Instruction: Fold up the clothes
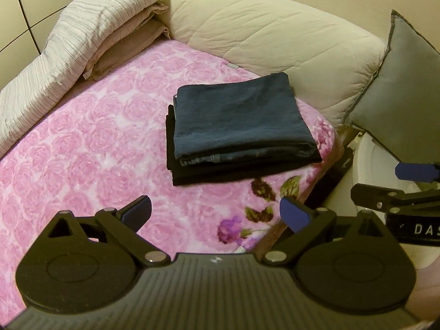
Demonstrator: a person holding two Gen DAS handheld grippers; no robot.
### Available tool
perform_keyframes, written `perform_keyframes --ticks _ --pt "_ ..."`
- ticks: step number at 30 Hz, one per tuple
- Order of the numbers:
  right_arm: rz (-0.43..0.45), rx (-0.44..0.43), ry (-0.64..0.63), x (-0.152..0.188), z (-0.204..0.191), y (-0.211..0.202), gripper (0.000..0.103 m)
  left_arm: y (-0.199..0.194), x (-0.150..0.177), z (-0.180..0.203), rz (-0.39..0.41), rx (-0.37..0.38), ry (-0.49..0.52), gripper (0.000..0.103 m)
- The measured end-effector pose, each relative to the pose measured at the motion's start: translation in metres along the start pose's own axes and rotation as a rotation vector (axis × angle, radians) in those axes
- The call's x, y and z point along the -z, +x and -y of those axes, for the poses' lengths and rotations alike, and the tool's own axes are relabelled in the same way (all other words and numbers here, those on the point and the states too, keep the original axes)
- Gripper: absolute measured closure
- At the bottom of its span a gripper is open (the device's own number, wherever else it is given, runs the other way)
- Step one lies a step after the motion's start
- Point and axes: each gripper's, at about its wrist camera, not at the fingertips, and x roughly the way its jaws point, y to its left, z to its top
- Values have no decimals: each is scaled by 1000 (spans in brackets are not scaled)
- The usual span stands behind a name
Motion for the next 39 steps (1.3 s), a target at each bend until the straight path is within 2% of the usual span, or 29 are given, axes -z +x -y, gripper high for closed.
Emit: perform_keyframes --ticks 14,39 --pt "-27 -12 5 -2 -4 10 18 -1 3 -7 15 -47 -31 5" --pt "-36 -9 4 -4 -2 14 18 5 2 3 1 -34 -25 5"
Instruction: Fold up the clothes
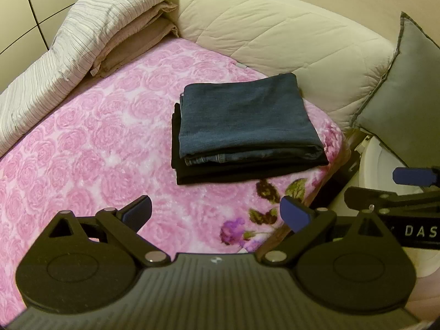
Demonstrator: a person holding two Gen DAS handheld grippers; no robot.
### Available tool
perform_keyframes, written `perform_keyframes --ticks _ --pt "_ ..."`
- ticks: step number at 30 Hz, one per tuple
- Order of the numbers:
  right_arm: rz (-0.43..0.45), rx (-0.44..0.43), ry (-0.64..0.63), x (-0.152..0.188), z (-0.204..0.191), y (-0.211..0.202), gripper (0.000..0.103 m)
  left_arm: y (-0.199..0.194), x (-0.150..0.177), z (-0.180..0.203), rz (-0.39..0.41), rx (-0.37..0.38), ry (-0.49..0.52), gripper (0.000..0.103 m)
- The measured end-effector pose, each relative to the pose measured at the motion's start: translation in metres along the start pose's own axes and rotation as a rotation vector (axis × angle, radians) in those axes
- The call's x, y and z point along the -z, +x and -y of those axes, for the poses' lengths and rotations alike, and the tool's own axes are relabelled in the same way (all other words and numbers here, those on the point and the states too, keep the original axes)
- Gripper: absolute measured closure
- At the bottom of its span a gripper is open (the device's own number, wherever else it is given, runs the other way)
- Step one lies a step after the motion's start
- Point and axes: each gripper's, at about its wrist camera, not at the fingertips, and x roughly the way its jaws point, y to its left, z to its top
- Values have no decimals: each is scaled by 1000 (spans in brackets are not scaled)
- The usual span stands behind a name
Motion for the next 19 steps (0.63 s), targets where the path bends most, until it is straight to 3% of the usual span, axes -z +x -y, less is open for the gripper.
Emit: perform_keyframes --ticks 19 --pt "14 2 -2 -3 4 -1 18 1 1 0 17 -23 -13 5"
